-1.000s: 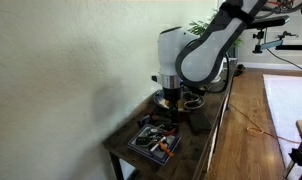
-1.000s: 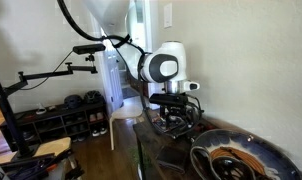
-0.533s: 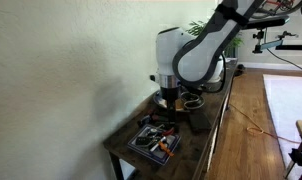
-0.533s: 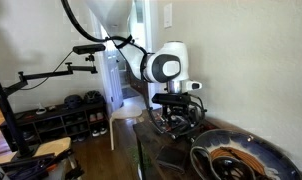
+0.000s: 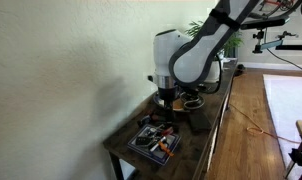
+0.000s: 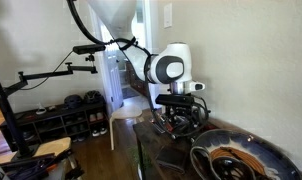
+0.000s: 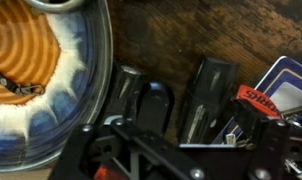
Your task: Pick up the black object and put it in the bowl
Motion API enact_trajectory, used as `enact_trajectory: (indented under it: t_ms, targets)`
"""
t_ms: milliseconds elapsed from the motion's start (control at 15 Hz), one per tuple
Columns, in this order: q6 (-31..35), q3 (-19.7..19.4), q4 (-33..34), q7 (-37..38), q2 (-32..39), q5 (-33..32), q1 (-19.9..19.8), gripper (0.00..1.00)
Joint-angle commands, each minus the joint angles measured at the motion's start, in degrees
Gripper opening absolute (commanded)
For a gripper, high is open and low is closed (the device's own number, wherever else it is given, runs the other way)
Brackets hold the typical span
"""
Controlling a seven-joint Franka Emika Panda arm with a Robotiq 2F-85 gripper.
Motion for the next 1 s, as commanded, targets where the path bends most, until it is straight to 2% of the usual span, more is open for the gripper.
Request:
enact_trajectory:
  t_ms: [0, 333, 800, 867, 933]
  targets:
    - [-0.46, -0.07, 1.74, -1.62, 1.77, -0.22, -0.33, 1.0]
    - [-0.33, 0.47, 2.97, -2.37, 3.26, 0.35, -0.78, 1.0]
    - [0.32, 1.51, 1.32, -2.46, 2.48, 1.68, -1.21, 1.0]
    - [0.34, 1.63, 1.1, -2.52, 2.41, 1.74, -1.19, 0.75]
    - [0.3, 1.67, 0.96, -2.54, 2.34, 1.7, -1.12, 0.74]
